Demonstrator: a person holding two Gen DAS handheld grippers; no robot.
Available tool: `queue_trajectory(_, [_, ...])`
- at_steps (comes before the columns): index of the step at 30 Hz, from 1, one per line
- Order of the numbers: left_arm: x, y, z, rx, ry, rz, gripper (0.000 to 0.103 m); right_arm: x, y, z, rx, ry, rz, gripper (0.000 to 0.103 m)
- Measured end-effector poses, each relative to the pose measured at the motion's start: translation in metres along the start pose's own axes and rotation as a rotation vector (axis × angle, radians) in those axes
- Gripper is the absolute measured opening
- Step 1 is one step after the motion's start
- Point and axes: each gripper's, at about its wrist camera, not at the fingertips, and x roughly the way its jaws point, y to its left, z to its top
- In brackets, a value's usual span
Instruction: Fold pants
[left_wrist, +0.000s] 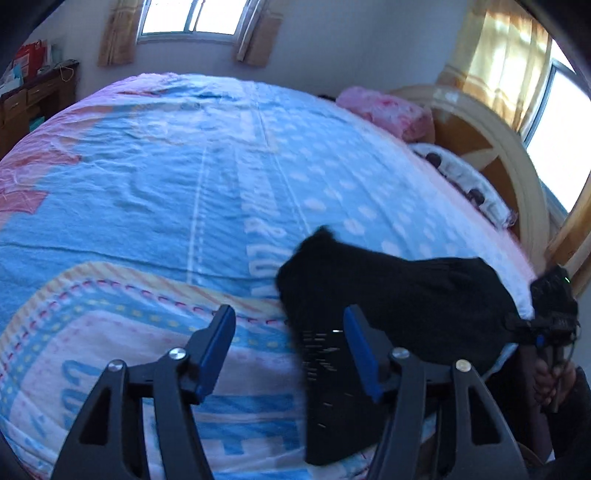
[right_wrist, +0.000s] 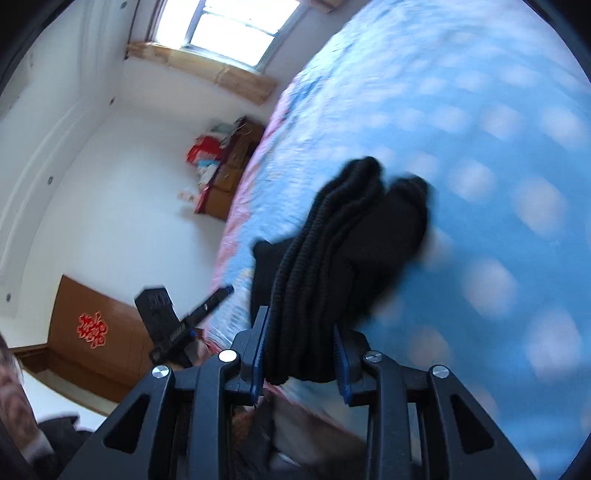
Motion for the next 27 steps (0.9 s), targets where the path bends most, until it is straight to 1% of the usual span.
queue_trajectory(1, [0.007, 0.003, -0.001, -0.017, 0.021, -0.006, 0.063, -0.008, -0.009, -0.014, 0.007, 0.0, -0.029, 0.032])
queue_trajectory(3, [0.024, 0.009, -0.005, -0.076, 0.09, -0.096, 0.067, -0.018, -0.03, -0.037, 0.067, -0.004, -0.067, 0.035])
queue_trajectory(4, [0.032, 0.011, -0.007, -0.104, 0.123, -0.118, 0.07, -0.021, -0.037, -0.043, 0.098, -0.011, -0.072, 0.036])
queue_trajectory(5, [0.029, 0.011, -0.009, -0.103, 0.11, -0.114, 0.07, -0.023, -0.04, -0.046, 0.119, -0.021, -0.078, 0.037])
queue_trajectory(7, [0.023, 0.006, -0.009, -0.082, 0.107, -0.119, 0.07, -0.039, -0.043, -0.044, 0.129, -0.079, -0.037, 0.044])
queue_trajectory(8, [0.019, 0.004, -0.008, -0.081, 0.103, -0.138, 0.07, -0.05, -0.043, -0.042, 0.118, -0.12, -0.013, 0.056])
queue_trajectory(9, [0.017, 0.003, -0.007, -0.082, 0.098, -0.154, 0.07, -0.06, -0.041, -0.037, 0.106, -0.169, -0.006, 0.064])
queue_trajectory(10, [0.014, 0.002, -0.006, -0.079, 0.097, -0.162, 0.073, -0.068, -0.039, -0.031, 0.096, -0.207, -0.007, 0.065])
queue_trajectory(11, [0.015, -0.001, -0.005, -0.069, 0.101, -0.165, 0.078, -0.076, -0.039, -0.027, 0.084, -0.24, -0.013, 0.069])
queue_trajectory(12, [0.018, -0.004, -0.004, -0.058, 0.105, -0.165, 0.08, -0.08, -0.04, -0.021, 0.069, -0.255, -0.038, 0.069])
queue_trajectory(14, [0.029, -0.009, -0.005, -0.041, 0.129, -0.162, 0.082, -0.072, -0.039, -0.013, 0.036, -0.24, -0.065, 0.069])
queue_trajectory(15, [0.035, -0.011, -0.006, -0.035, 0.137, -0.15, 0.082, -0.062, -0.039, -0.012, 0.024, -0.214, -0.079, 0.069])
queue_trajectory(16, [0.036, -0.014, -0.007, -0.01, 0.119, -0.139, 0.084, -0.05, -0.04, -0.013, 0.012, -0.181, -0.096, 0.069])
queue_trajectory(17, [0.036, -0.016, -0.008, 0.009, 0.112, -0.138, 0.088, -0.046, -0.041, -0.014, -0.009, -0.162, -0.128, 0.069])
queue_trajectory(19, [0.038, -0.022, -0.01, 0.032, 0.1, -0.118, 0.09, -0.036, -0.031, -0.018, -0.096, -0.147, -0.22, 0.069])
queue_trajectory(20, [0.039, -0.025, -0.011, 0.042, 0.094, -0.105, 0.089, -0.03, -0.025, -0.021, -0.13, -0.142, -0.249, 0.069])
queue_trajectory(21, [0.039, -0.029, -0.012, 0.063, 0.09, -0.089, 0.087, -0.024, -0.024, -0.023, -0.134, -0.133, -0.263, 0.069])
queue_trajectory(22, [0.038, -0.033, -0.014, 0.091, 0.086, -0.08, 0.075, -0.017, -0.024, -0.025, -0.131, -0.124, -0.264, 0.069])
queue_trajectory(23, [0.037, -0.034, -0.014, 0.087, 0.086, -0.109, 0.046, -0.01, -0.023, -0.027, -0.119, -0.101, -0.236, 0.07])
queue_trajectory(24, [0.039, -0.031, -0.014, 0.047, 0.104, -0.169, 0.036, 0.001, -0.02, -0.026, -0.107, -0.078, -0.209, 0.071])
queue_trajectory(25, [0.041, -0.025, -0.014, -0.004, 0.115, -0.207, 0.034, 0.008, -0.019, -0.025, -0.104, -0.063, -0.192, 0.071])
queue_trajectory(26, [0.042, -0.018, -0.014, -0.038, 0.115, -0.227, 0.031, 0.015, -0.017, -0.025, -0.112, -0.047, -0.185, 0.071])
queue_trajectory(27, [0.041, -0.012, -0.013, -0.071, 0.115, -0.252, 0.029, 0.02, -0.015, -0.024, -0.119, -0.03, -0.183, 0.069])
